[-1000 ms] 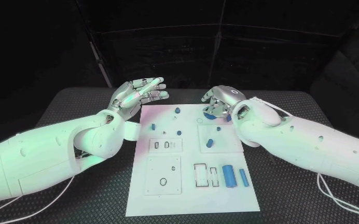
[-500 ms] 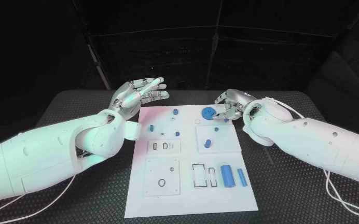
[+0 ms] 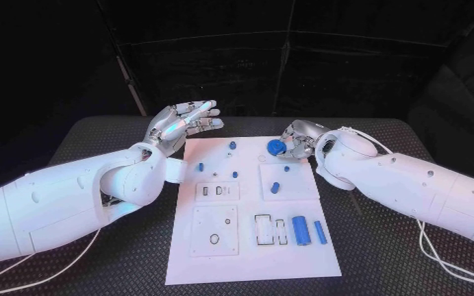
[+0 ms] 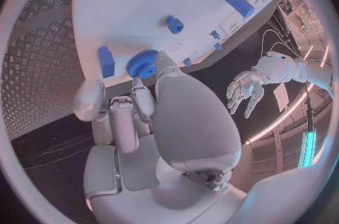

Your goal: Assemble the parts on the task board

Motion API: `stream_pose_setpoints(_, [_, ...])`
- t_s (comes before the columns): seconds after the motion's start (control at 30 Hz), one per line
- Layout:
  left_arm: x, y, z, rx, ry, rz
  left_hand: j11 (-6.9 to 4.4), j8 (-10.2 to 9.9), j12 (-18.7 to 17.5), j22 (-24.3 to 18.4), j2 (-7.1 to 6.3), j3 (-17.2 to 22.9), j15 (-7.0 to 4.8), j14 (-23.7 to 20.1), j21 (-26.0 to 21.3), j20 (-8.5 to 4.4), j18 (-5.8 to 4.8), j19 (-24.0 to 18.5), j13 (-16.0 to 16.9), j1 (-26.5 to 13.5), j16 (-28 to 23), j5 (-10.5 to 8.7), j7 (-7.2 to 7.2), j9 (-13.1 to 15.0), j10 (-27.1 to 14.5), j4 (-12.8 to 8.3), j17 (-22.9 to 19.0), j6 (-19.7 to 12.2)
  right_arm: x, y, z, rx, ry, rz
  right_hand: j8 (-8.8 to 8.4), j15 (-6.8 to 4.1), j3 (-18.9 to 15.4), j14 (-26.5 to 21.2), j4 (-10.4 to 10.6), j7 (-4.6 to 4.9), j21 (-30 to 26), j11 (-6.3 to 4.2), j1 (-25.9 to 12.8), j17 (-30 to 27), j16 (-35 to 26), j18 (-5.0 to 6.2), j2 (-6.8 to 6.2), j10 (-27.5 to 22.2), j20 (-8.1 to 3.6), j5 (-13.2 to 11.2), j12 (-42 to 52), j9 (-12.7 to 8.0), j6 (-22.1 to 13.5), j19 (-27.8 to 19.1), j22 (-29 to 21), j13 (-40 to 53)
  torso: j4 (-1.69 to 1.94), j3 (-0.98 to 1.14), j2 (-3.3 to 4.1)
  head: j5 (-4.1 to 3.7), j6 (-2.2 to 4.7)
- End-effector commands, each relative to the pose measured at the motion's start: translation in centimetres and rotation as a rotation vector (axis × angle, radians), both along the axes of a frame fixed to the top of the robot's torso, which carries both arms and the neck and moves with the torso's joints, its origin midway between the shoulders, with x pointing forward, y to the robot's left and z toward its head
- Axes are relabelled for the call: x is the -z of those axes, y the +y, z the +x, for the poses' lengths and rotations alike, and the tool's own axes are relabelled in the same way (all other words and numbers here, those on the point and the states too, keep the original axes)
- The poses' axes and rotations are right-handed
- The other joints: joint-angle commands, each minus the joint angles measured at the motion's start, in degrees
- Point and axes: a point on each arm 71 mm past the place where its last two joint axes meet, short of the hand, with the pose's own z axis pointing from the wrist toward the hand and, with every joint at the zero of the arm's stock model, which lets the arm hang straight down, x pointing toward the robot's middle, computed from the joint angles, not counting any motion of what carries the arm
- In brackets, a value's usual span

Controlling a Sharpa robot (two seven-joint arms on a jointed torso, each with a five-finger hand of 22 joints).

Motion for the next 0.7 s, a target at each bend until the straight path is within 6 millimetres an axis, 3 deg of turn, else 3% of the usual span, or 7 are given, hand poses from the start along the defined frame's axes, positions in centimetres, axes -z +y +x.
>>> stream_pose_setpoints(0.03, [-0.15, -0.1, 0.02, 0.012, -0.005, -0.007, 0.02, -0.2, -0.23, -0.06, 0.29, 0.05, 0.21, -0.37, 0.05, 0.03, 0.99, 0.06, -0.07, 0.37, 0.0, -0.05, 4.05, -0.07, -0.42, -0.4, -0.09, -0.48, -0.56, 0.16, 0.09, 0.001, -0.056, 0.028, 0.56, 0.25, 0.3, 4.64, -0.17, -0.01, 0.54, -0.09, -0.04, 8.52, 0.52, -0.71, 0.87, 1.15, -0.04, 0.99, 1.8, -0.01, 0.7, 0.55, 0.54, 2.12, -0.02, 0.03, -0.02, -0.07, 0.0])
stream_pose_setpoints(0.7, [-0.05, -0.02, 0.14, 0.014, 0.001, -0.005, 0.04, -0.22, -0.24, -0.13, 0.37, 0.06, 0.24, -0.45, -0.01, 0.04, 0.98, 0.02, -0.06, 0.33, -0.03, -0.05, 4.07, -0.07, -0.48, -0.46, -0.13, -0.54, -0.59, 0.74, 0.27, -0.003, -0.078, 0.02, 1.0, 0.32, 0.15, 4.78, -0.66, 0.06, 1.05, 0.0, -0.04, 9.24, 0.78, -0.85, 1.38, 2.17, -0.01, 0.48, 3.73, -0.19, 0.82, 0.95, 1.3, 4.45, 0.0, 0.07, 0.08, -0.11, -0.34])
